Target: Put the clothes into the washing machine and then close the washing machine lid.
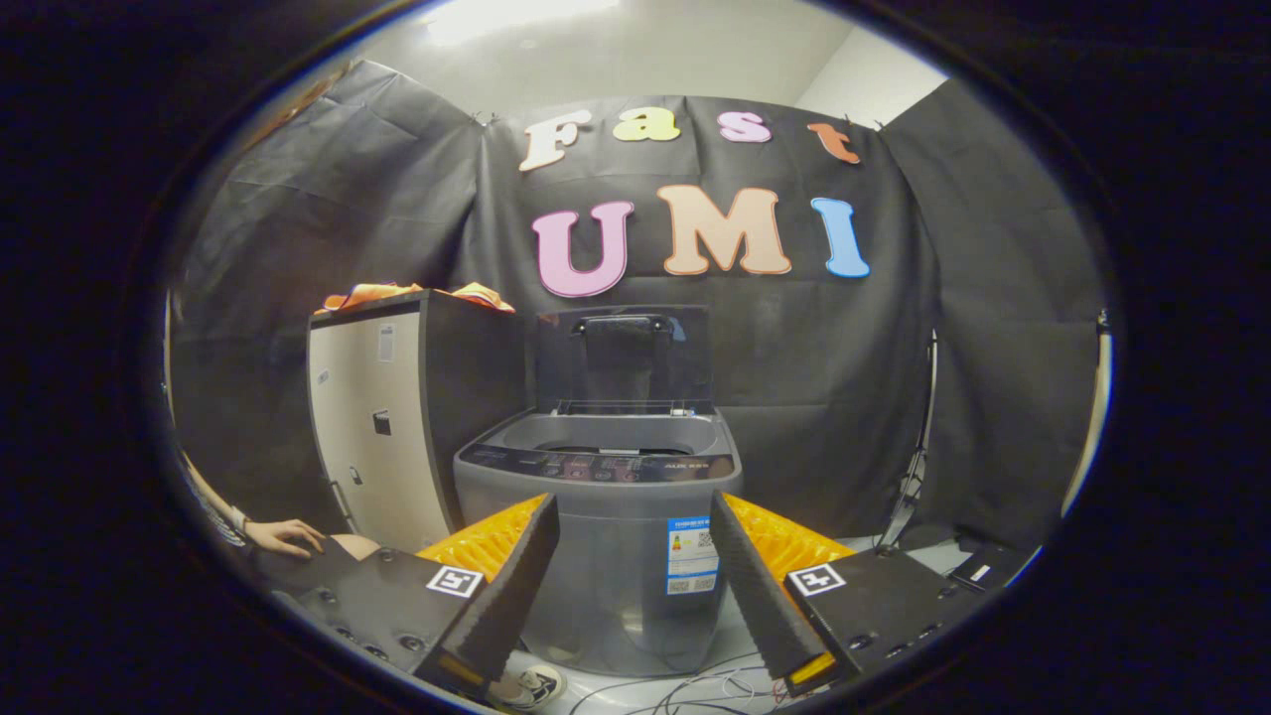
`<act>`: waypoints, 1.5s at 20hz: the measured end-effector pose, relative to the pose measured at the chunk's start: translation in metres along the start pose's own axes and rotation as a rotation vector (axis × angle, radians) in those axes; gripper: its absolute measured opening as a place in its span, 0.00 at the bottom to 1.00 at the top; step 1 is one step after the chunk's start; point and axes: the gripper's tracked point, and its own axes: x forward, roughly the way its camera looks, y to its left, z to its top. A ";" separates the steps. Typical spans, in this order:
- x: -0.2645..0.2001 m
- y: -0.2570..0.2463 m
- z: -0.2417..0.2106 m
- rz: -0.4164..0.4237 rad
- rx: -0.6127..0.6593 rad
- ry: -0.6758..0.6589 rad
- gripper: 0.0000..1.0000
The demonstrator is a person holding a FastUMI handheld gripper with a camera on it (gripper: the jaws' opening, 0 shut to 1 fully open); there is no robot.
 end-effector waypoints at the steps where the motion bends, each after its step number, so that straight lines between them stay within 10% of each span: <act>1: 0.000 0.000 0.000 0.000 0.000 0.001 0.96; 9: 0.011 0.008 0.001 0.016 0.024 0.009 0.96; 14: 0.064 0.047 0.083 0.108 0.165 -0.125 0.95; 22: 0.189 0.172 0.219 0.371 0.196 -0.176 0.95; 30: 0.273 0.309 0.260 0.497 0.099 -0.050 0.95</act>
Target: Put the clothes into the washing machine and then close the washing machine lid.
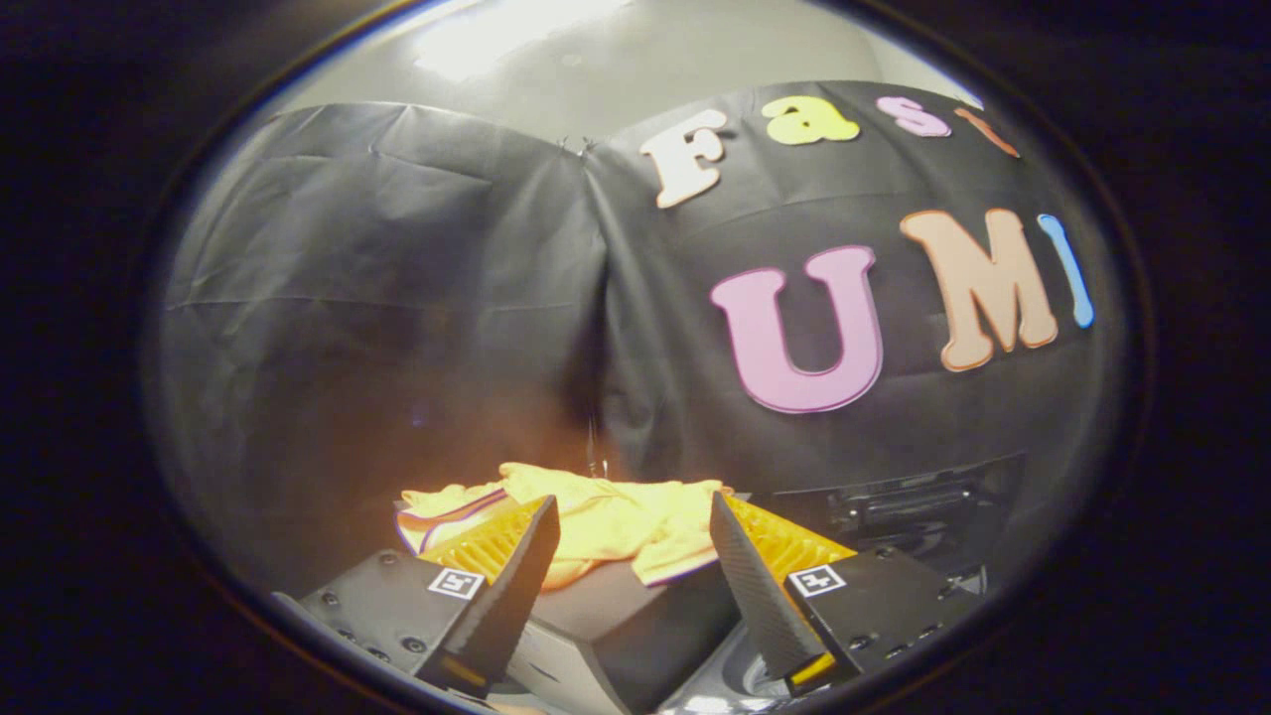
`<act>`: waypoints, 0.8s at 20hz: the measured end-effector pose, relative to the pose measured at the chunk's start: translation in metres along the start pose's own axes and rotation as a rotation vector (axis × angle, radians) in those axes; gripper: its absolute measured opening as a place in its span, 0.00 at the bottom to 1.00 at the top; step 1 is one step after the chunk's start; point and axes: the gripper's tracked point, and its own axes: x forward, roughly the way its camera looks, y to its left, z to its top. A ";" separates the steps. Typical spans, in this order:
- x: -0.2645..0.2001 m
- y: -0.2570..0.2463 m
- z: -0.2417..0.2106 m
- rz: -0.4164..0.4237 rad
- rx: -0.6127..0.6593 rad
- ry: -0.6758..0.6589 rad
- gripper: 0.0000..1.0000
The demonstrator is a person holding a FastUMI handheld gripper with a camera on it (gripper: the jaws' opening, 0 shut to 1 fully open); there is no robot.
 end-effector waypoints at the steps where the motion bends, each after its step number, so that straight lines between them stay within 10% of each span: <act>1: 0.011 0.009 -0.005 0.005 -0.010 0.035 0.95; 8: 0.084 0.029 -0.034 0.063 -0.066 0.282 0.94; 16: 0.092 0.004 -0.027 -0.001 -0.061 0.337 0.27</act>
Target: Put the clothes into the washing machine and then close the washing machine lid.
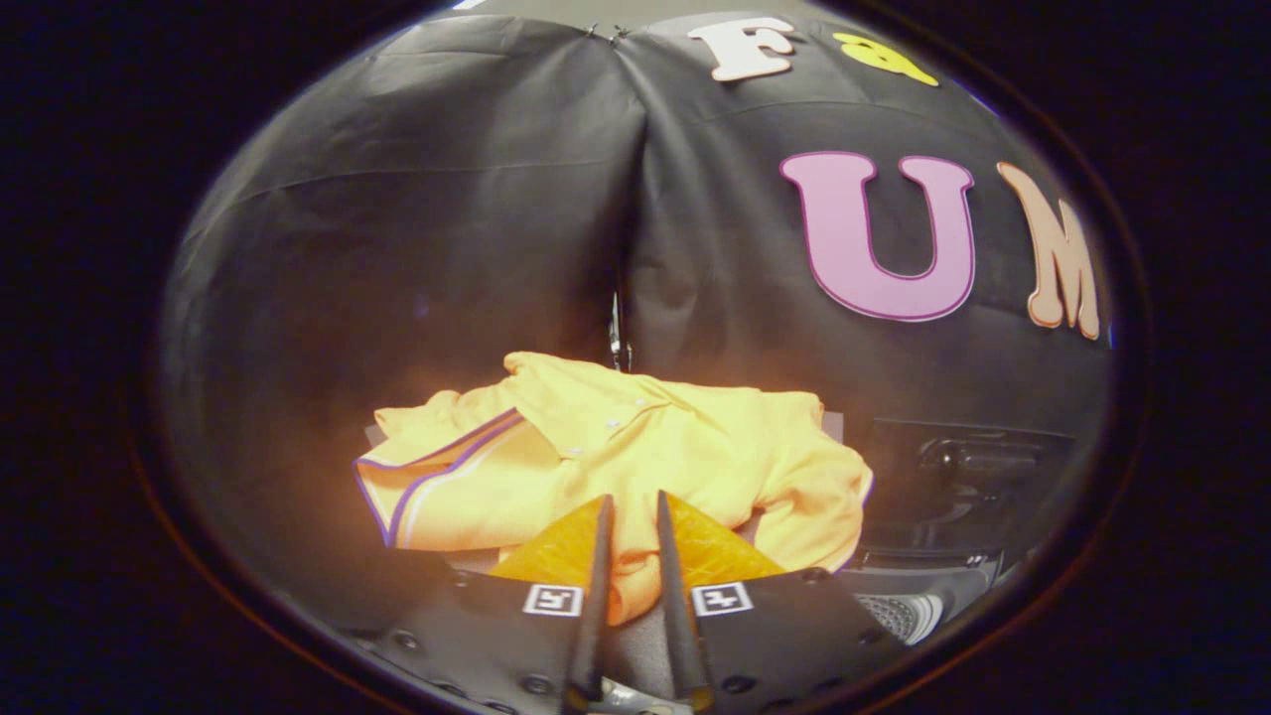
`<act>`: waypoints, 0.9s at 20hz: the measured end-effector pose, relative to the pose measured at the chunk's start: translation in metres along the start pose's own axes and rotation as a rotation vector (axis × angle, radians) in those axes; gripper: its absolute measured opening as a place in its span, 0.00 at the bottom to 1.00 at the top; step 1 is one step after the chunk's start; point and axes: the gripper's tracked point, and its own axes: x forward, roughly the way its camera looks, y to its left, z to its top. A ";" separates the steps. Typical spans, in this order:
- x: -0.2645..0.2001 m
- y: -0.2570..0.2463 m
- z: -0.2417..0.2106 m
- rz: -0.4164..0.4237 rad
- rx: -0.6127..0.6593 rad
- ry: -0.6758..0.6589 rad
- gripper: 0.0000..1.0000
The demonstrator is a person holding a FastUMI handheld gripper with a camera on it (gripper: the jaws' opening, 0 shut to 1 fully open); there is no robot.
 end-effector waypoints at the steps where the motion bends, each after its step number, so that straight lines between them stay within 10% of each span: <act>1: 0.000 -0.001 -0.001 -0.005 0.029 0.005 0.19; 11: -0.015 -0.041 0.030 -0.131 0.034 -0.079 0.00; 18: -0.073 -0.178 0.071 -0.520 -0.114 -0.153 0.00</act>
